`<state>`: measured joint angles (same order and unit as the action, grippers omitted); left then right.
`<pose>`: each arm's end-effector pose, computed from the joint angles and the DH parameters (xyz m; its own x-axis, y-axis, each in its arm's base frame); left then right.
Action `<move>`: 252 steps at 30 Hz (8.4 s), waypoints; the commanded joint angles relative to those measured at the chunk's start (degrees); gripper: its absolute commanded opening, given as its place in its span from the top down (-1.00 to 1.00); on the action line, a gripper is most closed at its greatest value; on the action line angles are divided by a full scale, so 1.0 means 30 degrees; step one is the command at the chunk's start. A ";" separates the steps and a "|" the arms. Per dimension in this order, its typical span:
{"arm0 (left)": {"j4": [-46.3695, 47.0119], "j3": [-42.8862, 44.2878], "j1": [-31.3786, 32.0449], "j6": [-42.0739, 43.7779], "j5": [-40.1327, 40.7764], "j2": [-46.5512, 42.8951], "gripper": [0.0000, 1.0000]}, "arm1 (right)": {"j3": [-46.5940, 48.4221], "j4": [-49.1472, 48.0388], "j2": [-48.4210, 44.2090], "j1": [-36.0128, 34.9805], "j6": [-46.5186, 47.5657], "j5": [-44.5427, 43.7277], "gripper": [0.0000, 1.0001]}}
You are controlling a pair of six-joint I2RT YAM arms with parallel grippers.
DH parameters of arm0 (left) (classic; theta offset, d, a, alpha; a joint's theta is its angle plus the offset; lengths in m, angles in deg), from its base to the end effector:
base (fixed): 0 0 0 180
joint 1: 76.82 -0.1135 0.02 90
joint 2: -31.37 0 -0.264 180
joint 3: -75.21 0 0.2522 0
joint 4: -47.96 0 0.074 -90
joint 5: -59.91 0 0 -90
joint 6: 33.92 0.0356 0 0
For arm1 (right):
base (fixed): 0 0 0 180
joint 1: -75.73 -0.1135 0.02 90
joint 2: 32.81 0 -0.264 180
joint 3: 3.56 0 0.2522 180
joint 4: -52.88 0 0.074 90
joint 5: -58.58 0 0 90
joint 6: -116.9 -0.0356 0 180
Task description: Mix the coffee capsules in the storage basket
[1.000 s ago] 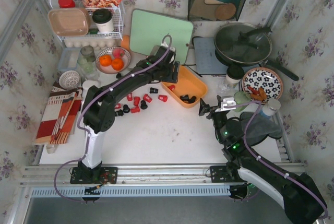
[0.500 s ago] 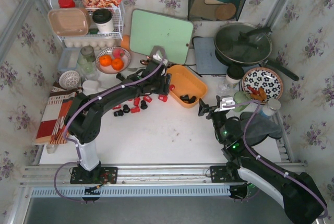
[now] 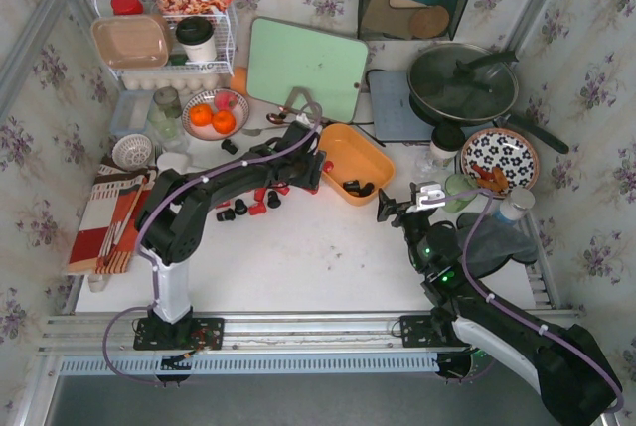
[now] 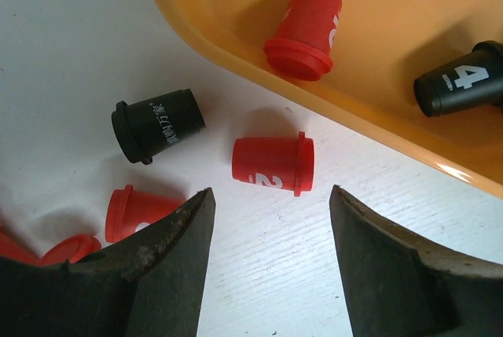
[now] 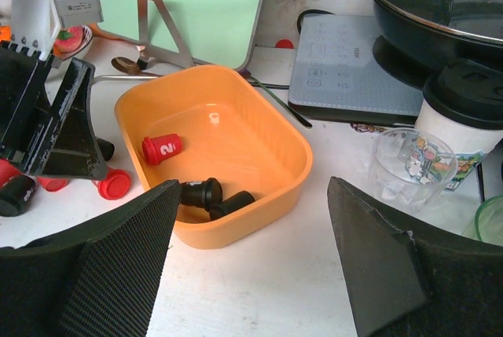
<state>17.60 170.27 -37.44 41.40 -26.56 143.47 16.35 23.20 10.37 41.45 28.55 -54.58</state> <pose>0.3373 -0.2740 0.2036 -0.7027 0.2496 -0.6663 0.4372 0.8902 -0.1277 0.1444 0.0815 0.2064 0.0978 0.0346 -0.9946 -0.1922 0.9812 0.0153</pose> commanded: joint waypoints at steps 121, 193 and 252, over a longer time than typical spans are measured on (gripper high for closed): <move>0.1756 -1.6276 -0.2241 -0.2436 0.6466 -1.9816 -0.36 | 1.4598 0.7039 1.5221 -0.5718 -0.4778 0.2349 -0.31; 0.4458 -1.9191 -0.2252 -0.3660 0.6128 -2.0830 -0.39 | 1.8468 0.9266 1.9614 -0.4466 -0.5054 0.1657 0.68; 0.3427 -1.8017 -0.2253 -0.3838 0.6361 -1.8962 -0.38 | 2.8802 1.6749 2.7999 -0.4051 0.6214 0.4296 -0.39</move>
<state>28.24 116.13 -44.18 30.28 -7.92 86.77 99.69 67.85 91.83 28.93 44.46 -40.79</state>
